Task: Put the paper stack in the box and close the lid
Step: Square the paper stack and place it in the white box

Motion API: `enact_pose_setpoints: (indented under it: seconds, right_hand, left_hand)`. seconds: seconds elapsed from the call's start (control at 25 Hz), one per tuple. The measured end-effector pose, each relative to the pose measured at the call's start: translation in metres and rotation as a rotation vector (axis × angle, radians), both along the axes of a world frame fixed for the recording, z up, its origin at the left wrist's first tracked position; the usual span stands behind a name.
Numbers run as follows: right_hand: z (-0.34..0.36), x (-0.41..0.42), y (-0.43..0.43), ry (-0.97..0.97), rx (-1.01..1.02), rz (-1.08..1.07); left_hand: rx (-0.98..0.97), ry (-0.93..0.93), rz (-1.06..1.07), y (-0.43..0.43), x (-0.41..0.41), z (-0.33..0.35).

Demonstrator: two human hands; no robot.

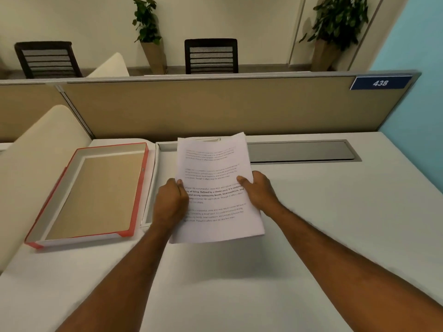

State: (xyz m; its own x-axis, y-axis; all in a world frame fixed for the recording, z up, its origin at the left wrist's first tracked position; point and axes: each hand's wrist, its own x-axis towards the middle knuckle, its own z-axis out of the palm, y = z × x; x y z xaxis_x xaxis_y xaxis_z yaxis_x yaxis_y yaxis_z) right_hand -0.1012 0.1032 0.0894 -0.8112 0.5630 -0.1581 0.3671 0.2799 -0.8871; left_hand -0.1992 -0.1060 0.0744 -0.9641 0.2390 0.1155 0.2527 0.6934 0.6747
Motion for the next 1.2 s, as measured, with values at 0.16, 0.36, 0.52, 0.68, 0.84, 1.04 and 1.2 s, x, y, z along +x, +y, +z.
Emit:
enact_pose_setpoints:
  seconds: [0.16,0.36,0.52,0.68,0.84,1.04,1.2]
  right_hand:
    - [0.003,-0.060,-0.016,-0.040,0.003,0.042]
    - [-0.016,-0.117,-0.024,-0.153,-0.044,0.068]
    - [-0.041,-0.147,-0.028,-0.194,-0.054,0.096]
    - [-0.060,-0.169,-0.031,-0.246,0.000,0.088]
    - [-0.077,-0.177,-0.033,-0.296,0.045,0.076]
    - [-0.088,-0.176,-0.036,-0.359,0.126,0.058]
    - [-0.083,-0.172,-0.038,-0.396,0.124,0.088]
  left_hand:
    - [-0.028,-0.039,0.053,-0.016,-0.053,-0.002]
    - [-0.096,-0.082,0.094,-0.022,-0.105,-0.020]
    - [-0.138,-0.142,0.112,-0.022,-0.135,-0.043]
    - [-0.203,-0.156,0.074,-0.020,-0.155,-0.059]
    - [-0.242,-0.208,0.040,-0.019,-0.162,-0.072]
    - [-0.332,-0.262,-0.007,-0.019,-0.159,-0.075]
    - [-0.398,-0.278,-0.004,-0.017,-0.150,-0.065]
